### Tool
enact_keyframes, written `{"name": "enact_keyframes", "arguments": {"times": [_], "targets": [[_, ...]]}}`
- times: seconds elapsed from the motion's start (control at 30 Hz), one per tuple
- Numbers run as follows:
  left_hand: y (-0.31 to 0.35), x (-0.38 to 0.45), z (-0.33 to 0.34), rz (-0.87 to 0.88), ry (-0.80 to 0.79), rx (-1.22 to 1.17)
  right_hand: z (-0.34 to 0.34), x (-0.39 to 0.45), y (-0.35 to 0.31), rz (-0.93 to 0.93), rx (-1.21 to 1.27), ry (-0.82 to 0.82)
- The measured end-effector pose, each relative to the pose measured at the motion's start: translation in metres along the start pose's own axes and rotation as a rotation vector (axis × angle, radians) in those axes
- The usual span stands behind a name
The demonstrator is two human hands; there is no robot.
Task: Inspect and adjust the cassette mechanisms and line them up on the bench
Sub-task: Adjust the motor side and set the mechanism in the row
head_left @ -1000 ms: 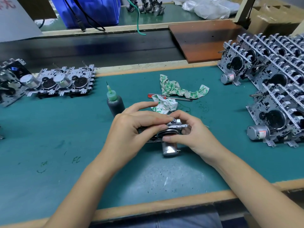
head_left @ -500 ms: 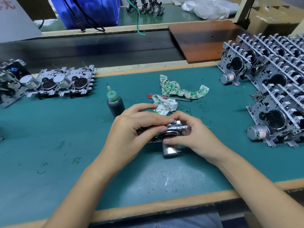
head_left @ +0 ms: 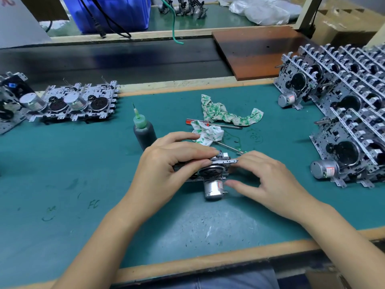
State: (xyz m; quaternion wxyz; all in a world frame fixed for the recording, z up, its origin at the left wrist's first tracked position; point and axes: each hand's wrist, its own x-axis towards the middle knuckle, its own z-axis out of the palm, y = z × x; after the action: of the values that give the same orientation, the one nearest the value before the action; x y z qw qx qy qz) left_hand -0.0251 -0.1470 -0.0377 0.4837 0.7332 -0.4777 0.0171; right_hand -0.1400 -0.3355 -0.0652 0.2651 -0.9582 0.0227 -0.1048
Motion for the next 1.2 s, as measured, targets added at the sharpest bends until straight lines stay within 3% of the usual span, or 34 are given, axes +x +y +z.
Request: {"name": "enact_keyframes", "arguments": {"times": [0.23, 0.47, 0.73, 1.2], "targets": [[0.001, 0.001, 0.0, -0.01, 0.003, -0.01, -0.002, 0.0, -0.002, 0.019, 0.032, -0.016], [0.0, 0.0, -0.002, -0.018, -0.016, -0.012, 0.014, 0.019, -0.025, 0.155, 0.697, -0.015], [0.001, 0.0, -0.002, -0.024, -0.013, -0.016, 0.021, 0.025, -0.03, 0.226, 0.981, 0.023], [0.002, -0.001, -0.002, -0.044, -0.025, -0.035, 0.025, 0.025, -0.03, 0.138, 0.981, 0.014]]}}
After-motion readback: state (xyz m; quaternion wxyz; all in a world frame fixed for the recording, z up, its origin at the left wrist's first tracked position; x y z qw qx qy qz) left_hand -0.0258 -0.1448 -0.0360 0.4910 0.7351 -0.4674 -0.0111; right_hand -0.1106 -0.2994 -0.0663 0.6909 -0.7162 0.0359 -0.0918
